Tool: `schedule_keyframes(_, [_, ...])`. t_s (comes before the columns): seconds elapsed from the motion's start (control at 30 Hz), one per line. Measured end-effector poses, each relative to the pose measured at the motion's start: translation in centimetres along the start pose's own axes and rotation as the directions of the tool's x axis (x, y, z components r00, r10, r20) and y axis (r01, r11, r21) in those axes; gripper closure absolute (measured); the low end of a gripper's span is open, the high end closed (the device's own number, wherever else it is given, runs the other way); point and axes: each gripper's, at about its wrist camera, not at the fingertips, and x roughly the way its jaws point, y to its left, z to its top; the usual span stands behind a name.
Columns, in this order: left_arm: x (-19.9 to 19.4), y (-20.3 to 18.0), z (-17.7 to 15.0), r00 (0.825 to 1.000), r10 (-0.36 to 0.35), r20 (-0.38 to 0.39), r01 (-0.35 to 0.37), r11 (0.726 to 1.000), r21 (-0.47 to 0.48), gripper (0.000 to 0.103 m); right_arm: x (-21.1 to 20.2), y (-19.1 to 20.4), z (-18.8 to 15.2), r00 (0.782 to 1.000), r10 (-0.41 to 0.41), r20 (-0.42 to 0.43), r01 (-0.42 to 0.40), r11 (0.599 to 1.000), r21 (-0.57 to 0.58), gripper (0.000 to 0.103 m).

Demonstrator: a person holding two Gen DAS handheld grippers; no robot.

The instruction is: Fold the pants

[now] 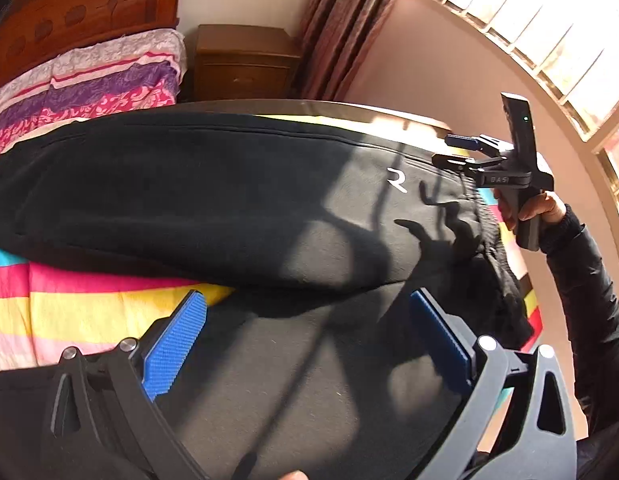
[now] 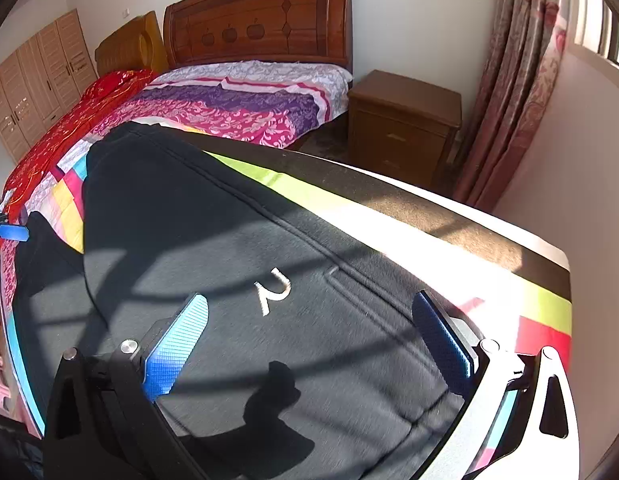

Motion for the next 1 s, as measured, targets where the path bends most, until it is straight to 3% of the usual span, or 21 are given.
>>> schedule_keyframes(0.1, [1.7,3.8,3.2,0.990,-0.139,-0.031,0.134,0.981,-0.140,0.002,3.9,-1.9,1.3,0.994,0.081,-0.074,-0.083,0.996,-0.021,0.024])
schedule_keyframes(0.17, [3.1,6.3,4.6,0.972,-0.219,-0.086,0.190,0.946,-0.261,0.002,5.6,-2.4,1.9,0.987,0.115,-0.115,-0.122,0.991,-0.054,0.025])
schedule_keyframes(0.27, [5.2,8.5,6.4,0.960,-0.237,-0.150,0.176,0.926,-0.335,0.002,7.1,-2.9,2.2,0.967,0.192,-0.169,-0.208,0.975,-0.078,0.032])
schedule_keyframes(0.37, [6.7,8.9,7.7,0.948,-0.265,-0.173,0.188,0.911,-0.367,0.002,7.4,-2.7,2.4,0.962,0.204,-0.184,-0.228,0.966,-0.123,0.036])
schedule_keyframes(0.4, [7.1,8.7,8.3,0.951,-0.260,-0.165,0.185,0.911,-0.367,0.002,7.4,-2.8,2.5,0.959,0.214,-0.184,-0.240,0.962,-0.129,0.044])
schedule_keyframes(0.43, [7.2,8.4,8.9,0.960,-0.240,-0.142,0.175,0.916,-0.360,0.002,7.3,-2.9,2.4,0.957,0.226,-0.179,-0.251,0.959,-0.131,0.066])
schedule_keyframes(0.47, [7.3,8.3,9.7,0.972,-0.204,-0.114,0.151,0.922,-0.357,0.002,7.1,-2.8,2.5,0.949,0.254,-0.185,-0.280,0.951,-0.130,0.070])
schedule_keyframes(0.53, [7.5,8.0,11.0,0.986,-0.153,-0.063,0.118,0.919,-0.376,0.003,6.2,-2.0,2.3,0.958,0.236,-0.164,-0.264,0.948,-0.176,0.093])
schedule_keyframes(0.67, [8.5,7.1,13.2,0.984,-0.179,-0.017,0.152,0.879,-0.451,0.009,2.2,0.9,1.1,0.992,0.123,-0.008,-0.120,0.950,-0.288,0.093])
schedule_keyframes(0.8, [10.2,4.5,14.5,0.984,-0.174,-0.035,0.137,0.871,-0.471,0.014,-4.2,6.4,-2.5,0.984,0.084,0.158,-0.014,0.916,-0.401,0.094])
schedule_keyframes(0.87, [11.2,2.9,14.5,0.989,-0.115,-0.092,0.063,0.894,-0.444,0.014,-6.4,9.5,-5.1,0.976,0.047,0.211,0.055,0.890,-0.453,0.094])
schedule_keyframes(0.9, [11.6,2.2,14.1,0.989,-0.071,-0.126,0.012,0.909,-0.417,0.022,-7.2,10.8,-6.3,0.973,0.037,0.230,0.077,0.882,-0.464,0.094])
schedule_keyframes(0.93, [12.1,1.7,13.6,0.987,-0.019,-0.159,-0.045,0.920,-0.390,0.048,-7.8,12.0,-7.4,0.969,0.029,0.246,0.093,0.877,-0.472,0.094])
schedule_keyframes(1.0, [12.2,1.8,11.9,0.976,0.076,-0.202,-0.150,0.910,-0.386,0.086,-8.9,14.1,-9.8,0.962,0.012,0.271,0.123,0.871,-0.476,0.095])
